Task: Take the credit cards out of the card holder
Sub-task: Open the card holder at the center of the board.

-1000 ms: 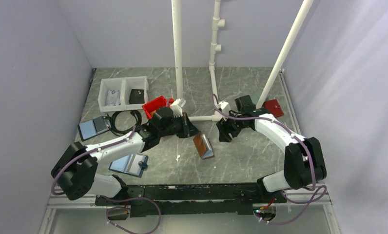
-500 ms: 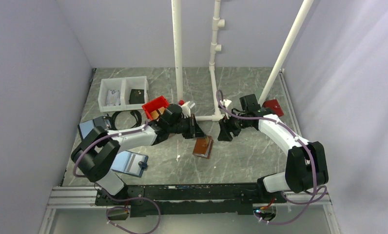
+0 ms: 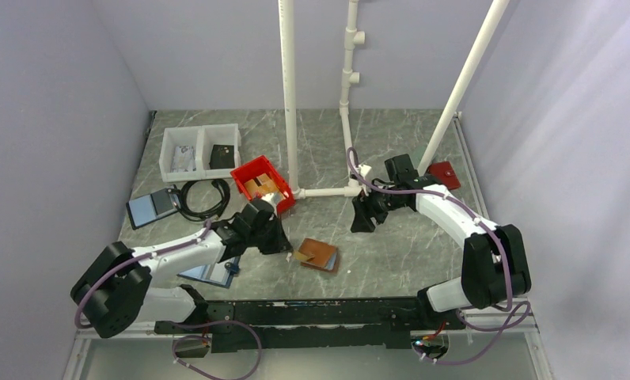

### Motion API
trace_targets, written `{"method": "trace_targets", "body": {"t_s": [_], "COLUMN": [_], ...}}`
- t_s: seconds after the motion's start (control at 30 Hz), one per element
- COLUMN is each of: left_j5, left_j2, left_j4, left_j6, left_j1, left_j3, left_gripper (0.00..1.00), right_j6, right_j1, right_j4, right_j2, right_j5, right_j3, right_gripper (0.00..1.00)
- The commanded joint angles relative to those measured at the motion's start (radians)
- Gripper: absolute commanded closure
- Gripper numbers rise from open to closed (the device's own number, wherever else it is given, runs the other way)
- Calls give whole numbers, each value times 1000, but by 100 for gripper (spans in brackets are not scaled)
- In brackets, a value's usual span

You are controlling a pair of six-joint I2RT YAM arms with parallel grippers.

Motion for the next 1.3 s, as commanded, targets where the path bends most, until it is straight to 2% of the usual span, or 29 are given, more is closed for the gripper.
{"method": "trace_targets", "body": {"t_s": [0.0,0.13,0.3,0.5,0.7,0.8,1.0,1.27], "left_j5": [-139,-142,-50,33,108,66,-71,-230], "left_j2": [-111,-218,-259,-191,-52,26,152,48], "left_j4": [-128,-157,-170,-179,-114,-112,-235,-291], "left_j6": [-14,19,109,204,235,241,194,131], "left_j1": [4,4,3,3,4,4,46,125], "left_j3": [-29,-14,68,198,311,364,456,354], "left_gripper": [100,100,100,100,100,100,100,100], "right_j6": [-34,-42,-48,-48,-49,-49,-49,-49], "right_j1": [10,19,21,22,7,-14,-27,-26], "right_j4": [-16,-21,-24,-23,-31,-31,-31,-30], "right_j2": [7,13,14,2,-26,-47,-67,-71], "right_j5": [-44,-51,-54,-50,-51,-61,-60,-57], "right_j3": [7,8,10,12,23,21,17,16], "right_gripper": [38,38,38,38,38,38,38,38]}}
